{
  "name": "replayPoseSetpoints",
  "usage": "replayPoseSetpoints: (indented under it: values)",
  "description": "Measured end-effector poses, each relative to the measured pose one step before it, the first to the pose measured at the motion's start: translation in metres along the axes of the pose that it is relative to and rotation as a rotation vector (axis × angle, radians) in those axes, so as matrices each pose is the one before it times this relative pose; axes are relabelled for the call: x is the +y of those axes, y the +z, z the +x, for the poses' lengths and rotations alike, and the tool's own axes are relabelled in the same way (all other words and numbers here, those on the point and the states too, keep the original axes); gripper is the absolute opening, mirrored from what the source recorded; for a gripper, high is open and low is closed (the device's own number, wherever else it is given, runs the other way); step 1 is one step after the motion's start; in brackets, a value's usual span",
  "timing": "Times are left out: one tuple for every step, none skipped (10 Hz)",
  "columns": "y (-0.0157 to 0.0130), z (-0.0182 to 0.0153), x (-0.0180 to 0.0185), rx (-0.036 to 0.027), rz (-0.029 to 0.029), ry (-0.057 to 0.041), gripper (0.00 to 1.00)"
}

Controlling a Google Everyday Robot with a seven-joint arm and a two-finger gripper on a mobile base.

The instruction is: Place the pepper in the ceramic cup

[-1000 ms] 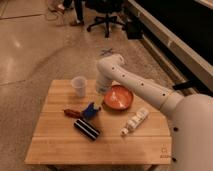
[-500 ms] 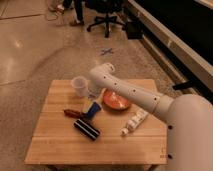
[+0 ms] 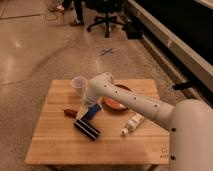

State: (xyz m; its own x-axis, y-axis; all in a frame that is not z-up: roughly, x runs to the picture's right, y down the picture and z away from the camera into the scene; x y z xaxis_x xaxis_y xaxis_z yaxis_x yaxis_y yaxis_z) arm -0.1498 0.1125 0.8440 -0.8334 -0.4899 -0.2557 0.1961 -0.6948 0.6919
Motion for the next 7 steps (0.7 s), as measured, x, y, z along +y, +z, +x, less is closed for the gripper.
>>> replayPoseSetpoints:
  values:
    - [0.00906, 0.00220, -0.00706, 0.00782, 0.01593, -0.00856, 0.80]
    - [0.00717, 0.00175, -0.00412, 0.00217, 0.01087, -0.01038, 0.80]
    - [0.01225, 0.00394, -0.00460, 0.00377, 0.01675, -0.01427, 0.80]
    - [0.00731, 0.00373, -0.00063, 0.00294, 0.00855, -0.00598, 0.80]
    - [0.00602, 0.00424, 0.00246, 0.00394, 0.00492, 0.00020, 0.80]
    - [0.00483, 0.00618, 0.00584, 0.00541, 0.00198, 0.00507, 0.80]
    - [0.00121, 0.00272, 0.00662, 0.00350, -0.00207, 0.00930, 0.80]
